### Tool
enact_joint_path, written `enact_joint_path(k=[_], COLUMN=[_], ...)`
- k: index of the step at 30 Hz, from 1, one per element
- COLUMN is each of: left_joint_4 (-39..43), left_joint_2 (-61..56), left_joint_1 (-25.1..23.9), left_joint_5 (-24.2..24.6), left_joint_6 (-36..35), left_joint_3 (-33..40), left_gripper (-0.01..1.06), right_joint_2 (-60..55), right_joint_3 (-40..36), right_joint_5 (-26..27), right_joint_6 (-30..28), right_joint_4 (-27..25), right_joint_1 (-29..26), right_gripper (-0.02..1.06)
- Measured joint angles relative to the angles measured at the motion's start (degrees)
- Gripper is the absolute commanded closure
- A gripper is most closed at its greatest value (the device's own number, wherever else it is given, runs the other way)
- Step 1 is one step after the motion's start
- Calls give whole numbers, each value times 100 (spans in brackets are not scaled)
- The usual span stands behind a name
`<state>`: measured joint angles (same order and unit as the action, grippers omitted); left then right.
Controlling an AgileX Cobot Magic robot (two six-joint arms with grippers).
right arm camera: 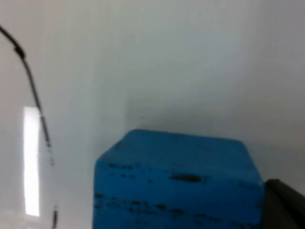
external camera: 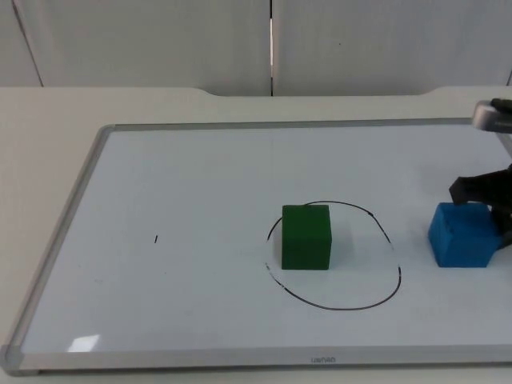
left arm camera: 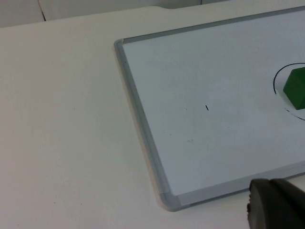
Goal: Push the two cubes into the marked area.
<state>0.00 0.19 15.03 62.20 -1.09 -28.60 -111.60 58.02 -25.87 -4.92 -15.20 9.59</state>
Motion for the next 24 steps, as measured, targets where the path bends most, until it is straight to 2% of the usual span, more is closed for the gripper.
enact_joint_path(k=[7, 24], left_joint_4=[0, 0], left_joint_2=[0, 0], left_joint_1=[0, 0], left_joint_5=[0, 0], left_joint_6=[11, 23], left_joint_3=[0, 0], left_gripper=[105, 105], right_joint_2=[0, 0], right_joint_3=[0, 0], right_joint_5=[203, 418], right_joint_6=[66, 105], right_joint_4=[-17, -106], right_joint_1=[314, 340], right_gripper=[104, 104])
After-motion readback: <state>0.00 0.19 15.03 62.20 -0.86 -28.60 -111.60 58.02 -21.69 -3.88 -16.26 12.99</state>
